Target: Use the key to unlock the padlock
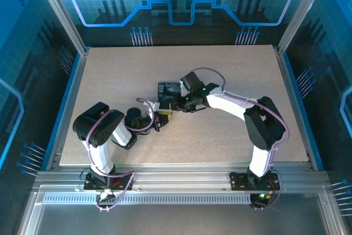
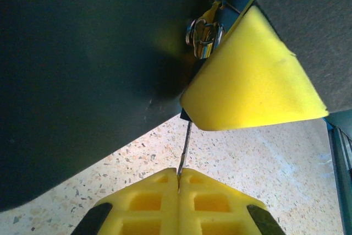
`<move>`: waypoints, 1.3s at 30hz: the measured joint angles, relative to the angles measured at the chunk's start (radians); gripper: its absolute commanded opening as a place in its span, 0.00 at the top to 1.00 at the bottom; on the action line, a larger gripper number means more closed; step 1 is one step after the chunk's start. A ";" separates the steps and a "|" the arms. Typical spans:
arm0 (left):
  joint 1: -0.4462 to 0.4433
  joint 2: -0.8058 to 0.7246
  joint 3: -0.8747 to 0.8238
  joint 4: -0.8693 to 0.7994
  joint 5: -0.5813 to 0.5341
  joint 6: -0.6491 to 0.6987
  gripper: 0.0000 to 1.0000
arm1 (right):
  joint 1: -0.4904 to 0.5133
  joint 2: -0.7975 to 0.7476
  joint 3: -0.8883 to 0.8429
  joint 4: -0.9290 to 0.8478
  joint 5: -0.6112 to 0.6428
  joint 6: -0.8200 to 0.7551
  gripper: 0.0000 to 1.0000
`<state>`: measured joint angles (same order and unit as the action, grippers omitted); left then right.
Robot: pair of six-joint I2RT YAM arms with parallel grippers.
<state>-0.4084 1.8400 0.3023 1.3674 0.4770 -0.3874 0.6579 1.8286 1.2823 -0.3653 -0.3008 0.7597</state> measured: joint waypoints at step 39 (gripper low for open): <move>-0.033 -0.098 -0.024 -0.054 -0.119 -0.007 1.00 | -0.011 -0.001 -0.031 0.079 -0.028 0.049 0.97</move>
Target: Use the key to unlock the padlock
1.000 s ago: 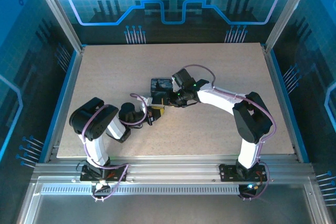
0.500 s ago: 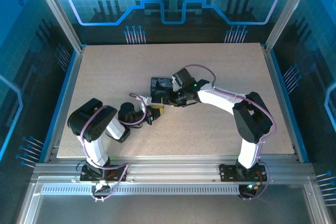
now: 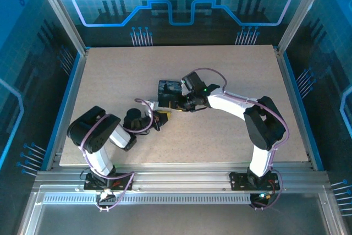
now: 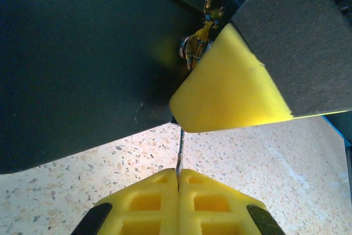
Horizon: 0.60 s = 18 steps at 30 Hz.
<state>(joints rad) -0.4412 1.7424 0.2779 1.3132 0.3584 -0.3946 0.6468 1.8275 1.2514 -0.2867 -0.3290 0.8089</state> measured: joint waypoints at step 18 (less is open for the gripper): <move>-0.026 -0.011 -0.007 -0.006 -0.061 0.000 1.00 | -0.003 0.000 -0.004 0.017 -0.024 0.051 0.97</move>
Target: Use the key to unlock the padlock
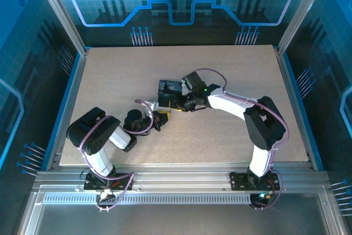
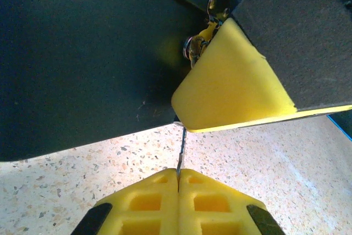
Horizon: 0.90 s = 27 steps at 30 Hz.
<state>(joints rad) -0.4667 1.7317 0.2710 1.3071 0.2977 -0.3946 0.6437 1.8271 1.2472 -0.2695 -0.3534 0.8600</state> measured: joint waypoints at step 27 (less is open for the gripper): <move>0.077 -0.050 -0.021 0.006 0.144 -0.053 1.00 | -0.006 -0.020 -0.010 0.006 -0.057 0.014 0.97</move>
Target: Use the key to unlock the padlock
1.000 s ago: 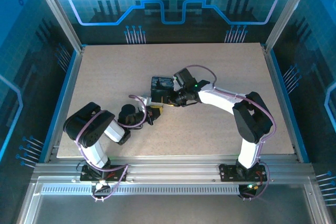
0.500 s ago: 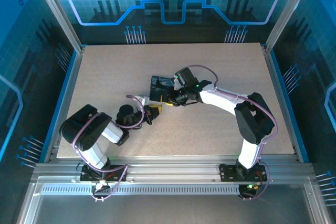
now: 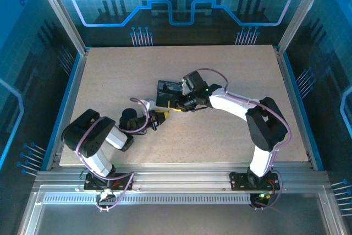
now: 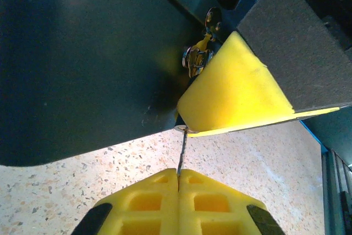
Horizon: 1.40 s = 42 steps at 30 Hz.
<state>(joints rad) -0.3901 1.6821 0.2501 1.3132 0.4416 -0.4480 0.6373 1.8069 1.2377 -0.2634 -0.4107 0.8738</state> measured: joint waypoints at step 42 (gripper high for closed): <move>-0.004 0.035 -0.013 0.066 -0.071 0.092 1.00 | -0.004 0.000 -0.008 0.052 -0.019 0.107 0.98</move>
<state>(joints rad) -0.3943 1.7168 0.2367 1.3788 0.3702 -0.3561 0.6334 1.8069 1.2297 -0.2111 -0.4297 0.9806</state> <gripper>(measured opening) 0.045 0.209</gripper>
